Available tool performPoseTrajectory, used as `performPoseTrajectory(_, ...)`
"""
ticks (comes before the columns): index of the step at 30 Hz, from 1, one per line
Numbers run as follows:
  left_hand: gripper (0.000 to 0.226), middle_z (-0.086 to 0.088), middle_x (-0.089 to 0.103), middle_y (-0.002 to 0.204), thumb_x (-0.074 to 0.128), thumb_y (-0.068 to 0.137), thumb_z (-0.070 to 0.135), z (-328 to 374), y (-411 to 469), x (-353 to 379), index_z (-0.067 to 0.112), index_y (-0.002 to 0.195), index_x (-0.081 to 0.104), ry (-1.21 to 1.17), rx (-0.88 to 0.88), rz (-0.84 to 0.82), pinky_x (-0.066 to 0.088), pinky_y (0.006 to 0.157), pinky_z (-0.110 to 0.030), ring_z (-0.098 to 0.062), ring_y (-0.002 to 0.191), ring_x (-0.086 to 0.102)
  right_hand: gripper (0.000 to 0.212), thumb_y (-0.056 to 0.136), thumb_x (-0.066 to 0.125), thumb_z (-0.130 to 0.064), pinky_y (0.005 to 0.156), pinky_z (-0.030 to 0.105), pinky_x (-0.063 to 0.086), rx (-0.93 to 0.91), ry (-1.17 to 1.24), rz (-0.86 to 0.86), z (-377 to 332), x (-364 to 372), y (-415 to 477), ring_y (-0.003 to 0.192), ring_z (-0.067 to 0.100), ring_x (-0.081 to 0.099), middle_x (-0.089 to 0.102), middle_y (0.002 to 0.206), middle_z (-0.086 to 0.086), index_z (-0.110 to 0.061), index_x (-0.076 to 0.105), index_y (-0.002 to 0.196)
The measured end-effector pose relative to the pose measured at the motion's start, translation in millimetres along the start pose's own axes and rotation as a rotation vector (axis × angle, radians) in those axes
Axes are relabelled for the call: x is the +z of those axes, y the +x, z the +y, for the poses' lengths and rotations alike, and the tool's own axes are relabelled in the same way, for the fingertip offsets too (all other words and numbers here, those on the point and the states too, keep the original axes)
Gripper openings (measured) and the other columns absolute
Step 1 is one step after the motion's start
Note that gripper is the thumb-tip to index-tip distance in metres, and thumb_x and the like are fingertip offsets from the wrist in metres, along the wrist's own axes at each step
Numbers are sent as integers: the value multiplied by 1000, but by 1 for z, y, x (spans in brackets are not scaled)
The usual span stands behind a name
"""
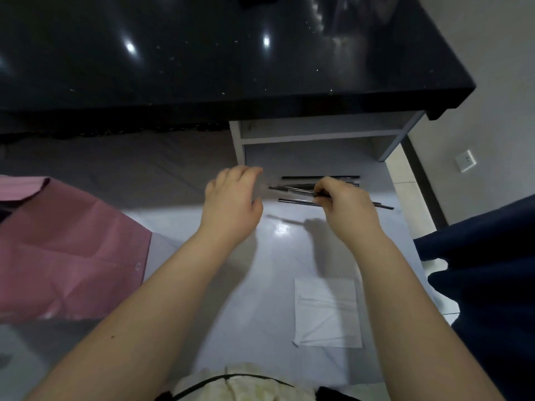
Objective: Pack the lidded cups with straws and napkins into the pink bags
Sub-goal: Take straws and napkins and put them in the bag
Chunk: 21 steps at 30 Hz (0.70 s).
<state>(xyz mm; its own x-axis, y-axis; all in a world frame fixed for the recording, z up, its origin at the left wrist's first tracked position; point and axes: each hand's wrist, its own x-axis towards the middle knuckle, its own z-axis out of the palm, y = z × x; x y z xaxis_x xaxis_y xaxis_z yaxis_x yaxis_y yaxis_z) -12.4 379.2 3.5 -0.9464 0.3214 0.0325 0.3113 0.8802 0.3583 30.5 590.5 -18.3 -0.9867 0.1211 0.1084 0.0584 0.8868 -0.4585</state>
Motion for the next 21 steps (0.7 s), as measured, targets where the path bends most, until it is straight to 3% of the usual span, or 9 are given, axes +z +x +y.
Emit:
performPoseTrajectory(6, 56, 1, 49, 136, 58, 87, 22, 5, -12, -60, 25, 141, 44, 118, 110, 66, 33, 102, -43, -25, 127, 41, 15, 96, 55, -17, 73, 41, 48, -203, -201, 7, -54, -37, 1, 91, 33, 58, 66, 97, 8, -13, 65, 106)
performPoseTrajectory(12, 48, 1, 55, 129, 60, 86, 24, -7, -36, -137, 26, 133, 54, 124, 120, 231, 36, 98, -42, -26, 121, 46, 16, 96, 55, -19, 75, 39, 47, -386, -321, 122, -131, -80, -2, 89, 29, 59, 66, 96, 4, -15, 65, 109)
performPoseTrajectory(21, 51, 6, 56, 128, 62, 84, 30, -67, -83, -213, 29, 134, 53, 132, 118, 337, 37, 99, -38, -22, 121, 46, 19, 98, 53, -20, 76, 40, 47, -423, -331, 203, -227, -99, -14, 91, 27, 57, 65, 96, 1, -17, 64, 112)
